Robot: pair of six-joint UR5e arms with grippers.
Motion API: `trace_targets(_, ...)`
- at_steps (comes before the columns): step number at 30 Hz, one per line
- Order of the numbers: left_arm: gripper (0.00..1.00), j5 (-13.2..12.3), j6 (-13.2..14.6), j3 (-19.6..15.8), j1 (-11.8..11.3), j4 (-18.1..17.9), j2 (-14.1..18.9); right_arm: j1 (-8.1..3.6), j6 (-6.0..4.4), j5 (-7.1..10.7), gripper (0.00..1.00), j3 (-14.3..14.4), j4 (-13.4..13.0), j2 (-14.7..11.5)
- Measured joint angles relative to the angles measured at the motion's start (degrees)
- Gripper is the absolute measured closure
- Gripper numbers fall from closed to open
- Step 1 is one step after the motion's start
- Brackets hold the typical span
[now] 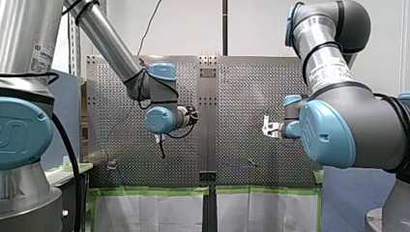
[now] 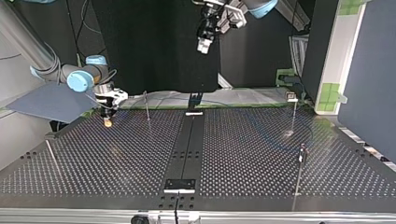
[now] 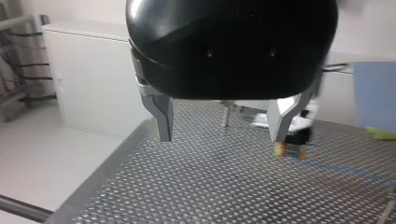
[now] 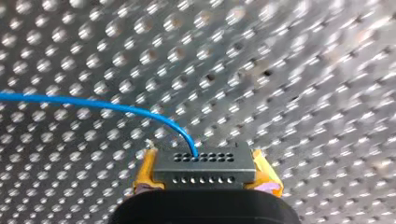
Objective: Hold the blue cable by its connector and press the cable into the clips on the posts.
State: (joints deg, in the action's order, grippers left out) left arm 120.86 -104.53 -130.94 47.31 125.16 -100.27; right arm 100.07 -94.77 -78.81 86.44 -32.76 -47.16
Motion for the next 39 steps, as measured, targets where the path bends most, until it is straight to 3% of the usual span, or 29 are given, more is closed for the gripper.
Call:
trace_targets(8,0.0,0.11,0.87,-2.34,0.0,-1.11,-2.32,0.67,0.18,-0.27,0.99,1.33,-0.11,-2.4)
trace_targets(39,0.0,0.12,0.91,-2.43,0.0,-1.13,-2.43,0.7,0.18,-0.3,0.99,1.41,-0.12,-2.54)
